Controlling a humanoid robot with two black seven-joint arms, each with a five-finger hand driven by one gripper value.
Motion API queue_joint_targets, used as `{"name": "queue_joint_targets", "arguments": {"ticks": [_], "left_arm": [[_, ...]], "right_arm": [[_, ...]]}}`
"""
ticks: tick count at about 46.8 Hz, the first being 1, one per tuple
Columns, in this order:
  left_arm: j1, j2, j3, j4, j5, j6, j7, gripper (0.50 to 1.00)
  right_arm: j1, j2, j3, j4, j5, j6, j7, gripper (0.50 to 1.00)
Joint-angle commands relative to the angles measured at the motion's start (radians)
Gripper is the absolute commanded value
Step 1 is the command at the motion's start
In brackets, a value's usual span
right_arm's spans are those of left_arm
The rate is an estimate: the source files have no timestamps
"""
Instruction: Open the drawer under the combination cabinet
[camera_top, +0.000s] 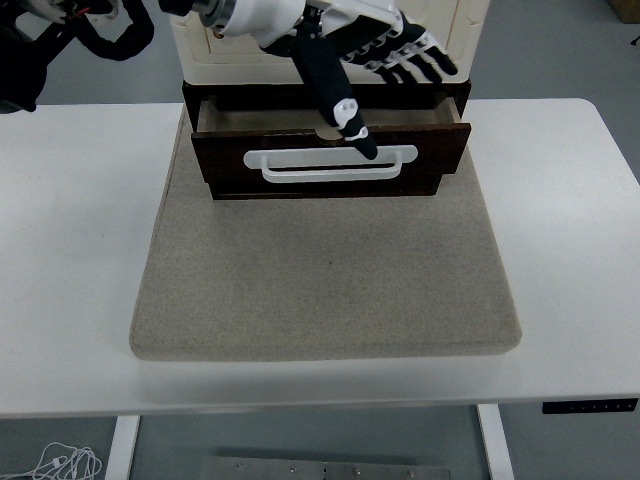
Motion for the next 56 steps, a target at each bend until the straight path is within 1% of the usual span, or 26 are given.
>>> {"name": "queue_joint_targets", "arguments": {"ticks": [1,9,12,14,16,17,20,25,28,31,33,34,36,39,43,45,49,53,56], "left_arm": [[0.014,-0.039,-0.090,0.030,-0.011,0.000,0.000,1.000],[0.013,-0.127,-0.304,0.130,-0.011,0.000,0.000,1.000],[0.008,-0.137,-0.361,0.150,-0.009,0.006,0.000,1.000],[0.004,-0.139,-0.384,0.159,-0.008,0.064,0.000,1.000],[-0.002,-0.134,-0.387,0.167,-0.008,0.146,0.000,1.000],[-0.005,-0.133,-0.387,0.170,-0.006,0.186,-0.016,1.000],[-0.022,-0.127,-0.387,0.185,-0.002,0.310,-0.101,1.000],[-0.051,-0.108,-0.386,0.242,-0.006,0.483,-0.281,1.000],[-0.062,-0.093,-0.386,0.276,-0.011,0.581,-0.371,1.000],[-0.073,-0.073,-0.386,0.325,-0.014,0.680,-0.440,1.000],[-0.087,-0.053,-0.384,0.377,-0.014,0.726,-0.473,1.000],[-0.093,-0.045,-0.386,0.409,-0.016,0.740,-0.482,1.000],[-0.105,-0.032,-0.384,0.484,-0.017,0.755,-0.496,1.000],[-0.124,-0.024,-0.383,0.608,-0.037,0.753,-0.505,1.000],[-0.142,-0.016,-0.370,0.771,-0.104,0.744,-0.508,1.000],[-0.139,-0.007,-0.369,0.825,-0.153,0.714,-0.519,1.000],[-0.127,0.010,-0.358,0.924,-0.233,0.614,-0.560,1.000],[-0.125,0.013,-0.318,1.041,-0.259,0.556,-0.574,1.000],[-0.125,0.014,-0.308,1.115,-0.267,0.531,-0.576,1.000]], "right_arm": [[0.000,0.000,0.000,0.000,0.000,-0.001,0.000,0.928],[0.000,0.000,0.000,0.000,0.000,0.001,0.000,0.928],[0.000,0.000,0.000,-0.001,0.000,0.001,0.000,0.926],[0.000,0.000,0.000,0.000,0.000,-0.001,0.000,0.928],[0.000,0.000,0.000,0.000,0.000,0.001,0.000,0.926],[0.000,0.000,0.000,0.000,0.000,0.001,0.000,0.928],[0.000,0.000,0.000,0.000,0.000,-0.001,0.000,0.926],[0.000,0.000,0.000,0.000,0.000,0.001,0.000,0.926],[-0.002,0.000,0.000,0.000,0.000,0.001,0.000,0.926],[0.000,0.000,0.000,-0.001,0.000,-0.001,0.000,0.928],[0.000,0.000,0.000,0.000,0.000,0.001,0.000,0.926],[0.000,0.000,0.000,0.000,0.000,0.001,0.000,0.928],[0.000,0.000,0.000,0.000,0.000,0.001,0.000,0.928],[0.000,0.000,0.000,0.000,0.000,-0.001,0.000,0.928],[0.000,0.000,0.000,-0.001,0.000,-0.001,0.000,0.928],[0.000,0.000,0.000,0.000,0.000,0.001,0.000,0.928],[0.000,0.000,0.000,-0.001,0.000,-0.001,0.000,0.926],[0.000,0.000,0.000,0.000,0.000,-0.001,0.000,0.926],[0.000,0.000,0.000,0.000,0.000,-0.001,0.000,0.928]]}}
